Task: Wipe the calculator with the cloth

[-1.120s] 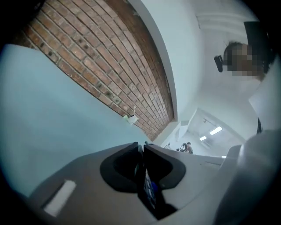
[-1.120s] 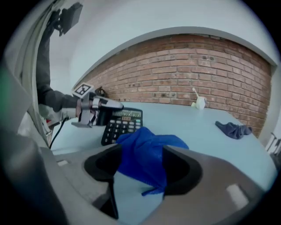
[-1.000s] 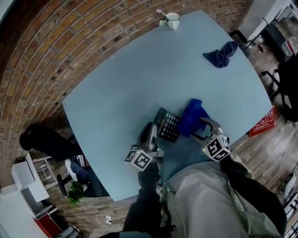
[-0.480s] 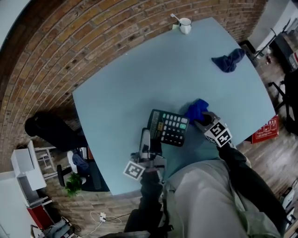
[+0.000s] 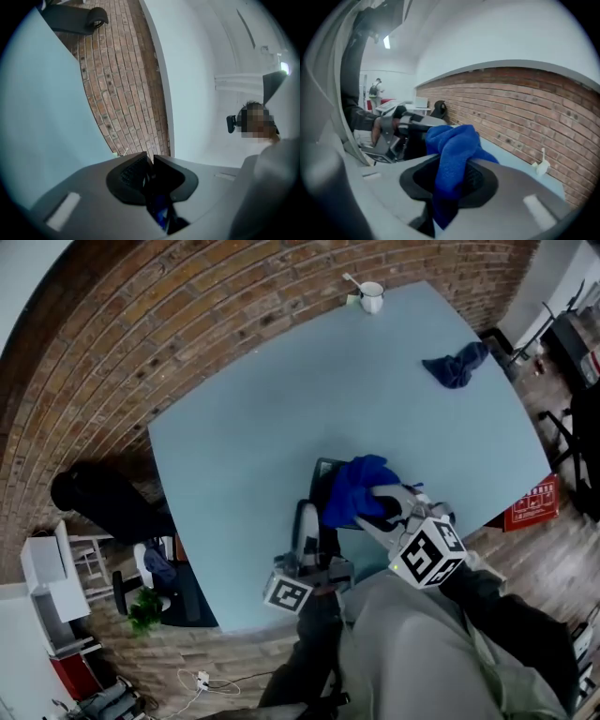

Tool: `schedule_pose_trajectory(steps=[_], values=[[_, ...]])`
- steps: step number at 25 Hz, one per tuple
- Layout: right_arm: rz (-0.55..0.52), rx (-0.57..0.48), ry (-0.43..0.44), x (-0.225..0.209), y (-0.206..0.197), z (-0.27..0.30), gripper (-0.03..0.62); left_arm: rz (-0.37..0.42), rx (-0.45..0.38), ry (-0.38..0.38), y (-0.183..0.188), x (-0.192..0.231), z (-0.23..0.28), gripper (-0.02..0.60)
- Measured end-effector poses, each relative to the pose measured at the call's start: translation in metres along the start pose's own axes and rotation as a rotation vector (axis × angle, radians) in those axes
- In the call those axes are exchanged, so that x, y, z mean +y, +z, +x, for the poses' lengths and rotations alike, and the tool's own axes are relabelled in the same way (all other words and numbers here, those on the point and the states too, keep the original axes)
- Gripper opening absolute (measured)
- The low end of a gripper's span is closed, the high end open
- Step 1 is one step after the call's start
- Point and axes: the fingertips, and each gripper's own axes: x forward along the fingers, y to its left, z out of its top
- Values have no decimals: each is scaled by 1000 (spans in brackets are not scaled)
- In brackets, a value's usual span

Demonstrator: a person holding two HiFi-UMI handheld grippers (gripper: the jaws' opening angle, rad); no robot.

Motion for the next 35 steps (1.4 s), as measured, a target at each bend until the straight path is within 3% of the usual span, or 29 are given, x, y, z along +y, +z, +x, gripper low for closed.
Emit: schedule_pose_trajectory(steps=[3, 5, 7, 11, 13, 16, 21, 24, 28, 32, 35], values=[[-44, -2, 129, 48, 16, -1, 98, 33, -22, -4, 11, -5, -2, 44], [-78, 2, 172, 63, 25, -5, 98, 6, -47, -37, 17, -13, -2, 44], [-86, 9, 130, 51, 27, -10, 98, -14, -54, -67, 19, -21, -2, 44], [-26, 0, -95, -23, 20, -25, 98, -18, -39, -89, 18, -31, -4, 44], [16, -31, -161, -48, 20, -32, 98, -26, -43, -101, 18, -36, -3, 44], [1, -13, -127, -31, 29, -36, 98, -21, -65, -106, 21, -41, -1, 44], [-121, 13, 73, 61, 50, -30, 98, -72, -170, -110, 43, -47, 0, 44], [-142, 45, 5, 54, 41, -41, 97, -129, -233, -128, 57, -51, -3, 44], [-93, 67, -65, 31, 27, -55, 97, -135, -271, -135, 69, -55, -5, 44], [-174, 44, -52, 52, 40, -36, 97, -148, -247, -161, 57, -62, 0, 44], [-216, -15, -108, 54, 50, -25, 97, -163, -231, -178, 51, -66, 1, 44]])
